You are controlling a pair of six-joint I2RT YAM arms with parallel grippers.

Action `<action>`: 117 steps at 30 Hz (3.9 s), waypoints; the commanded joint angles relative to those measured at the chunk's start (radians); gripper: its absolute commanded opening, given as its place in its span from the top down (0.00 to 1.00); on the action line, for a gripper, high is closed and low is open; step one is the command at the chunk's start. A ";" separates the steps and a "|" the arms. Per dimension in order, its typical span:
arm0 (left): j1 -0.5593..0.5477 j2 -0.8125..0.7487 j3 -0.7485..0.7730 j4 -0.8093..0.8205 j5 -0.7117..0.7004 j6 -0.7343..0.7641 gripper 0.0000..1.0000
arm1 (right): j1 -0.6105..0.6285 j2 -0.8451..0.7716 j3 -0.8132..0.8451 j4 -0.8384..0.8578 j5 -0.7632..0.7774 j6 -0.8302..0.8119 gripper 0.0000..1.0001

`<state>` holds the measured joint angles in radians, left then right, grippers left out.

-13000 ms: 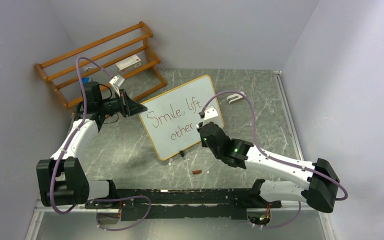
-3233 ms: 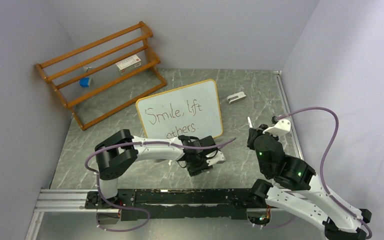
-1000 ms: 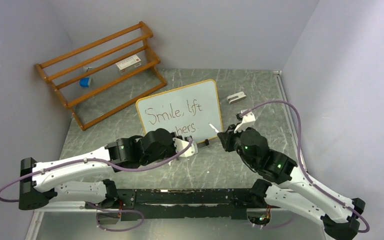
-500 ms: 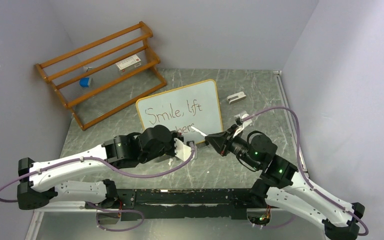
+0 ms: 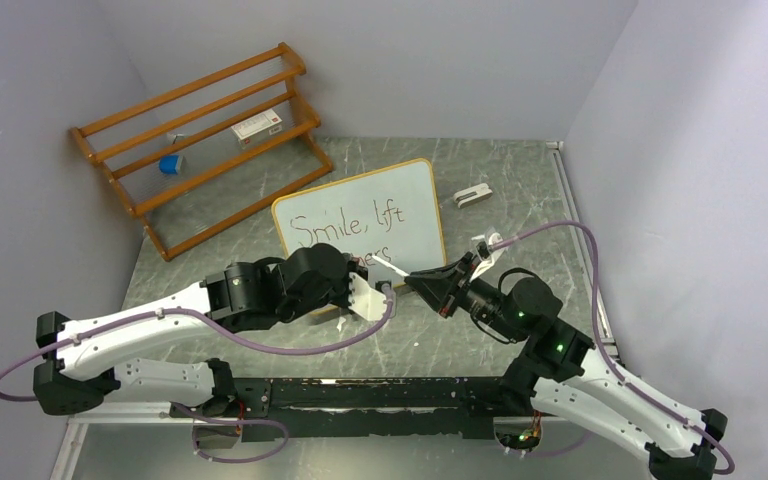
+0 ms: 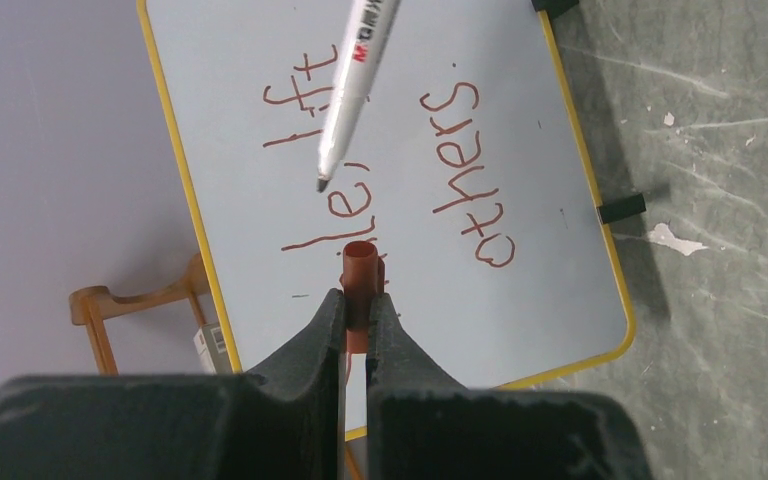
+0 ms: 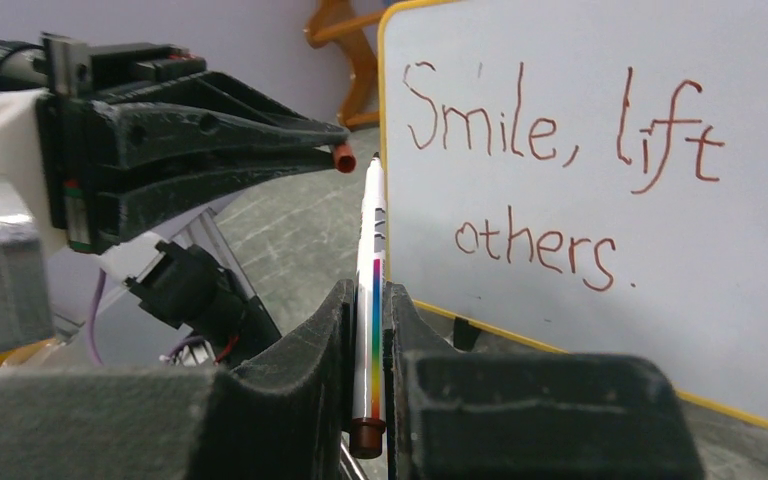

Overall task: Write a sentence on the whiteboard
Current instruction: Insert the pen cap into the whiteboard marker, then adjust the pen cap from the whiteboard marker.

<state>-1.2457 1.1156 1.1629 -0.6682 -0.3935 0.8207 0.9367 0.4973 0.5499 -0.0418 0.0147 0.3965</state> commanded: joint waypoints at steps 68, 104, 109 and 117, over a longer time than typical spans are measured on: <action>-0.332 0.198 0.298 -0.307 -0.328 0.060 0.94 | -0.005 0.059 -0.104 0.321 -0.113 0.044 1.00; 0.074 -0.030 0.060 0.210 -0.268 -1.431 0.08 | -0.006 0.075 -0.233 0.605 0.083 -0.099 1.00; 0.096 -0.054 -0.020 0.322 -0.244 -1.615 0.12 | -0.005 0.078 -0.249 0.625 0.086 -0.134 1.00; 0.098 -0.028 -0.060 0.351 -0.272 -1.845 0.12 | -0.004 0.085 -0.285 0.703 0.075 -0.146 1.00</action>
<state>-1.1545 1.0832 1.1259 -0.3870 -0.6640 -0.8577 0.9352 0.5854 0.2836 0.5713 0.0834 0.2752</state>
